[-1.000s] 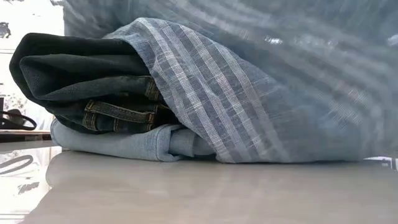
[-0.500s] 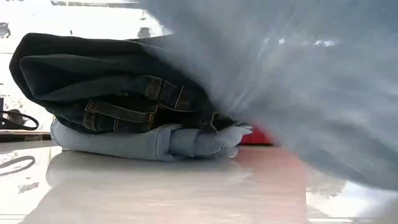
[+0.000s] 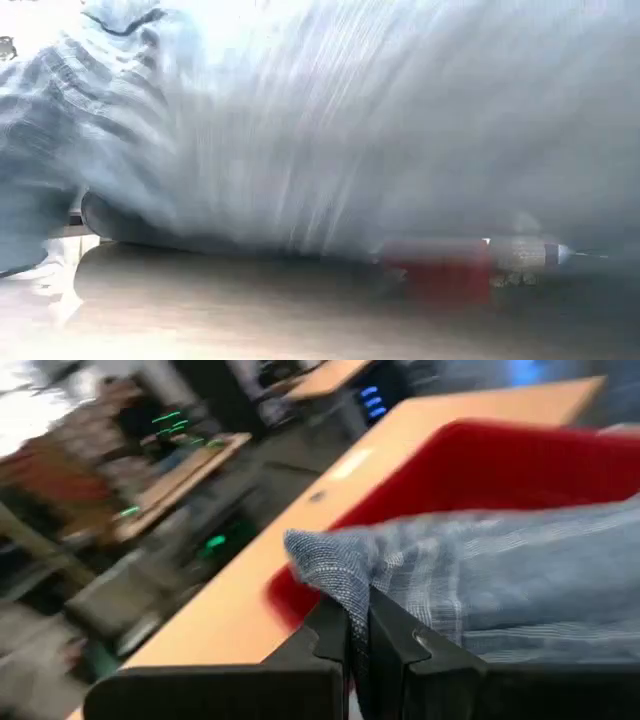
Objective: Fold Laundry from Bin
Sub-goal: Fold the blue and white patterned shirt
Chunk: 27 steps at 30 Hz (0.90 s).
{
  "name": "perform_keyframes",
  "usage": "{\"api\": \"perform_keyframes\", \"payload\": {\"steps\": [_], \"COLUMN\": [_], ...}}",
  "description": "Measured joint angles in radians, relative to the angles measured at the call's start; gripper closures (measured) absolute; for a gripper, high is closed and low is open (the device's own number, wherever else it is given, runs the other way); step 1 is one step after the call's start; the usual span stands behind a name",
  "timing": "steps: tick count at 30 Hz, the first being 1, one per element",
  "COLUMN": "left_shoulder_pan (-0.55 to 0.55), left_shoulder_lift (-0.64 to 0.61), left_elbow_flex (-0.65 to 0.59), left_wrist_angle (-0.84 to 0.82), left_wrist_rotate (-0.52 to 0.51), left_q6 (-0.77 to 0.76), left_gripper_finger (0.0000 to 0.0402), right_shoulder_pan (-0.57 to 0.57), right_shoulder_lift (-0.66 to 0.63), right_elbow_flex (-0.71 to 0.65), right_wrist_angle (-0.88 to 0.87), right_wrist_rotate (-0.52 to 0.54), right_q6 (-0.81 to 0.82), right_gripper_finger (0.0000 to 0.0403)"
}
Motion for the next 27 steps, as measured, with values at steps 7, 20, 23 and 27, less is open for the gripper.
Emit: {"api": "perform_keyframes", "payload": {"steps": [7, 20, 23, 27], "left_shoulder_pan": [0.069, 0.010, -0.008, -0.022], "left_shoulder_lift": [-0.050, -0.254, -0.325, -0.397], "left_elbow_flex": [-0.059, -0.539, -0.627, -0.702], "left_wrist_angle": [-0.017, -0.033, -0.035, -0.034], "left_wrist_rotate": [0.049, 0.254, 0.247, 0.285], "left_q6": [-0.013, -0.306, -0.369, -0.418], "left_gripper_finger": [0.0401, 0.0401, 0.0401, 0.0401], "right_shoulder_pan": [-0.253, 0.027, 0.024, -0.002], "right_shoulder_lift": [0.173, 0.589, 0.627, 0.612], "right_elbow_flex": [-0.066, -0.175, -0.178, -0.180], "right_wrist_angle": [-0.008, 0.115, 0.059, 0.012], "right_wrist_rotate": [-0.258, -0.578, -0.560, -0.534], "right_q6": [-0.162, -0.210, -0.216, -0.201], "right_gripper_finger": [0.0387, 0.0350, 0.0310, 0.0262]}}
